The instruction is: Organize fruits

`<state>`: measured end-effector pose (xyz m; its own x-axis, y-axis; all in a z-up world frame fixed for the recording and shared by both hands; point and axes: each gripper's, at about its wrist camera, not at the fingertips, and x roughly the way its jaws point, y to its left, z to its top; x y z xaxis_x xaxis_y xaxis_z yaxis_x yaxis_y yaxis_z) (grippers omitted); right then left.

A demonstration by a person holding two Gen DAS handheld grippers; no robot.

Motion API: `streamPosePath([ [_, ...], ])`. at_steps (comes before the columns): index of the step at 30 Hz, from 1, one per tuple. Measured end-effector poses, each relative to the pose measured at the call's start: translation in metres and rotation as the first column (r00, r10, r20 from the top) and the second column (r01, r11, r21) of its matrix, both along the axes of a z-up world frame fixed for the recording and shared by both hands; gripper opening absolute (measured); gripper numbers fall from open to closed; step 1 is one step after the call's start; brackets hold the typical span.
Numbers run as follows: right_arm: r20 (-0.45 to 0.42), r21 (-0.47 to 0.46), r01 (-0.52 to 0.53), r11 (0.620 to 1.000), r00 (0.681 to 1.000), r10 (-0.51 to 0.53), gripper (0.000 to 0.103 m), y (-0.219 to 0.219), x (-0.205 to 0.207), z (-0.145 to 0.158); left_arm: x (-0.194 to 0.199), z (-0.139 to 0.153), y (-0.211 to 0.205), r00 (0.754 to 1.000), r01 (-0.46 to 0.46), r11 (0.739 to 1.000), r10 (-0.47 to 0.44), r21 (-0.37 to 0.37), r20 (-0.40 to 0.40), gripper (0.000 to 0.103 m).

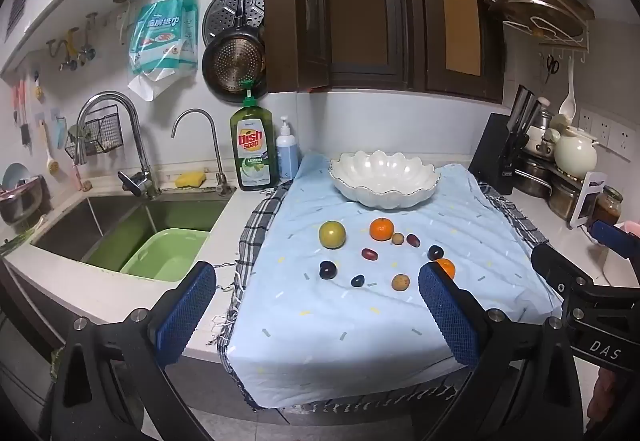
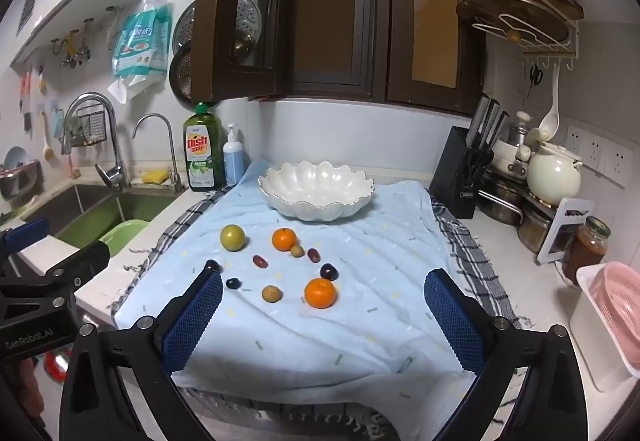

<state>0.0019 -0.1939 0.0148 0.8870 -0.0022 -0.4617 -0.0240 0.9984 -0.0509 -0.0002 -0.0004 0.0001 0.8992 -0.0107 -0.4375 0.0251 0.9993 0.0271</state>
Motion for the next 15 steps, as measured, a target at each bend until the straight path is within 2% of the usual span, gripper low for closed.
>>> streamPosePath([
  [3,0.012,-0.003,-0.005,1.000,1.000,0.005,0.102,0.000,-0.004,0.001,0.001,0.000,0.002,1.000,0.004,1.000,-0.004,-0.016,-0.011,0.103],
  [15,0.011,0.003,-0.006,1.000,1.000,0.006,0.102,0.001,-0.004,0.004,-0.002,0.008,0.008,1.000,0.019,1.000,-0.019,0.004,-0.001,0.103],
])
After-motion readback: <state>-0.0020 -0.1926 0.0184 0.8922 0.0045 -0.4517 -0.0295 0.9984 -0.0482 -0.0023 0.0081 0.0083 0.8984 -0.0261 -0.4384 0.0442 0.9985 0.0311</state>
